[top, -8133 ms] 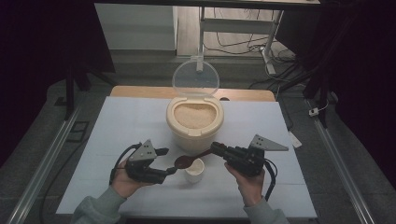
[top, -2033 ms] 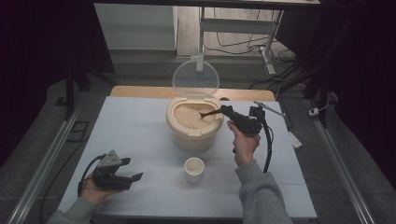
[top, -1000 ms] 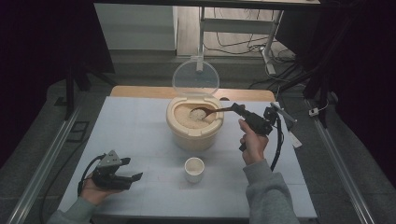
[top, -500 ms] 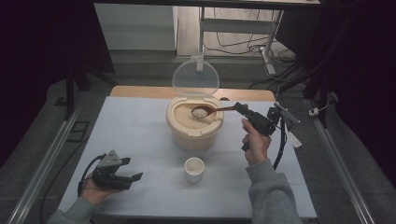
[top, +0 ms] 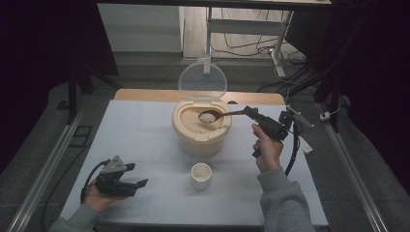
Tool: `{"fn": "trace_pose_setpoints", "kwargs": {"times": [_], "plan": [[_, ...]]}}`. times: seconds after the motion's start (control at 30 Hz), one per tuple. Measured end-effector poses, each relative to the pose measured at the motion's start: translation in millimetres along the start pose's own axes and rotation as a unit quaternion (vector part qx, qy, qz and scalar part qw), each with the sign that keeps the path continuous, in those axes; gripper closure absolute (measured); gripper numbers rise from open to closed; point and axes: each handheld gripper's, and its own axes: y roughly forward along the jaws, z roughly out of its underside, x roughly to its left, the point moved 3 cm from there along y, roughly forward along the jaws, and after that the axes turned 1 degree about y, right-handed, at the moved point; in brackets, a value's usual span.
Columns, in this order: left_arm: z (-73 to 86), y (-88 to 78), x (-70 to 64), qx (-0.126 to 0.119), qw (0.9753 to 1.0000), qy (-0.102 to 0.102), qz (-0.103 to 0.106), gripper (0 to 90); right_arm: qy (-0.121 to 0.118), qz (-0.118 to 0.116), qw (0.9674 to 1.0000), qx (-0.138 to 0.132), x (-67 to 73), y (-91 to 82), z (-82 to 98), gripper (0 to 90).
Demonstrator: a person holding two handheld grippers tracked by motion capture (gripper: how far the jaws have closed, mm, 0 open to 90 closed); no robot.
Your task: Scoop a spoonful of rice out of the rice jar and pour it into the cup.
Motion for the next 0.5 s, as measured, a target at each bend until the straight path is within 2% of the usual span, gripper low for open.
{"fn": "trace_pose_setpoints", "kwargs": {"times": [0.23,0.5], "plan": [[-0.1,0.2,0.0,0.0,1.0,0.0,0.0,21.2,0.003,-0.003,1.0,0.009,3.6,-8.3,2.5,82.9],[0.0,-0.6,0.2,-0.001,1.0,-0.001,0.002,21.2,0.005,-0.008,0.9997,0.023,10.5,-30.6,11.1,82.9]]}}
